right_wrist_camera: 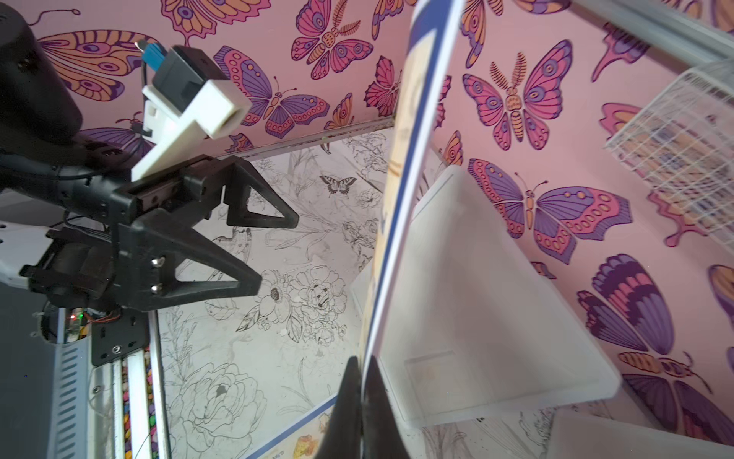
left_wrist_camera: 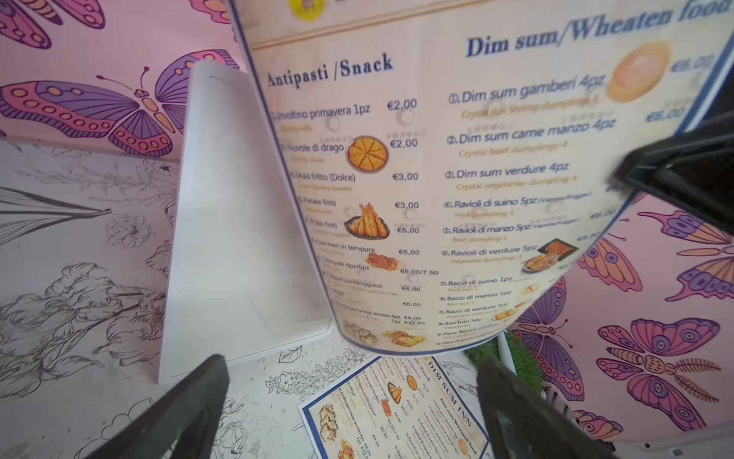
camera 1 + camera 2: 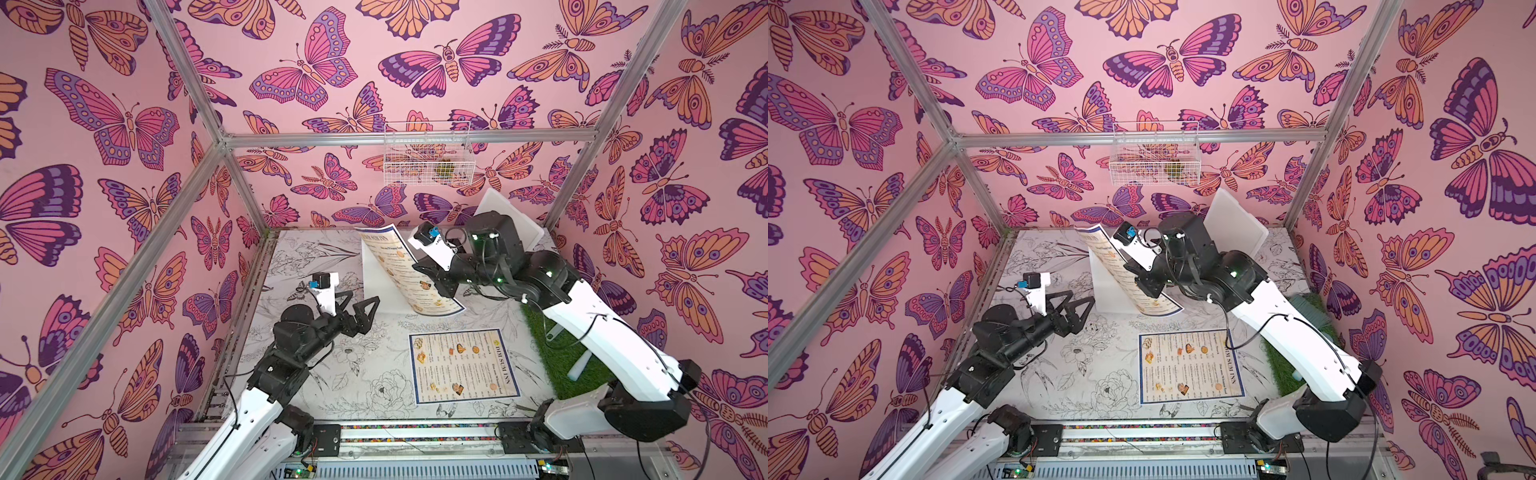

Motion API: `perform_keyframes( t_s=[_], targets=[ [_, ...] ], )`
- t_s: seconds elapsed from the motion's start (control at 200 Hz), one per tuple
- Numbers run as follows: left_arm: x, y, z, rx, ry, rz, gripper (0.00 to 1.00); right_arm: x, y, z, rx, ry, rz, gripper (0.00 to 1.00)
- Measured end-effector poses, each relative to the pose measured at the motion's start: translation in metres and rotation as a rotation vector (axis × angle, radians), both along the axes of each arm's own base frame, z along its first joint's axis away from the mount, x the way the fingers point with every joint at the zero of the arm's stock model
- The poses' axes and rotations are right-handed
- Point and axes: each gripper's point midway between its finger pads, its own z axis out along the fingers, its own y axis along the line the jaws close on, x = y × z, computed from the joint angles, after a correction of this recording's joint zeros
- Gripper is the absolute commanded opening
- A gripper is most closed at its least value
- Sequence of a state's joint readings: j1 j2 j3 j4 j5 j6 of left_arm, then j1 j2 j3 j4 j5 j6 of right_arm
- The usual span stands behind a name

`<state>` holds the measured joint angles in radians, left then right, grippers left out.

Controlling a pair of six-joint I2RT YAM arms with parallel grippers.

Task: Insert the menus into the narrow rack
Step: Pick up the menu from the center of the board.

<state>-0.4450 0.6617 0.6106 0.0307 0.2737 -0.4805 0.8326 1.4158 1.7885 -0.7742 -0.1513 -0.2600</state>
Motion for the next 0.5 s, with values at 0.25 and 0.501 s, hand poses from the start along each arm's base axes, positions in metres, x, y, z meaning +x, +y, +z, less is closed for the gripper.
perform_keyframes(
  t_s=[0.25, 0.501],
  targets=[
    [-0.016, -0.023, 0.057, -0.084, -0.164, -0.171, 0.99, -0.034, -0.052, 0.069, 0.088, -0.206, -0.032, 0.00],
    [-0.023, -0.043, 0.105, -0.123, -0.291, -0.316, 0.99, -0.067, -0.078, 0.117, 0.240, -0.313, -0.001, 0.00]
  ],
)
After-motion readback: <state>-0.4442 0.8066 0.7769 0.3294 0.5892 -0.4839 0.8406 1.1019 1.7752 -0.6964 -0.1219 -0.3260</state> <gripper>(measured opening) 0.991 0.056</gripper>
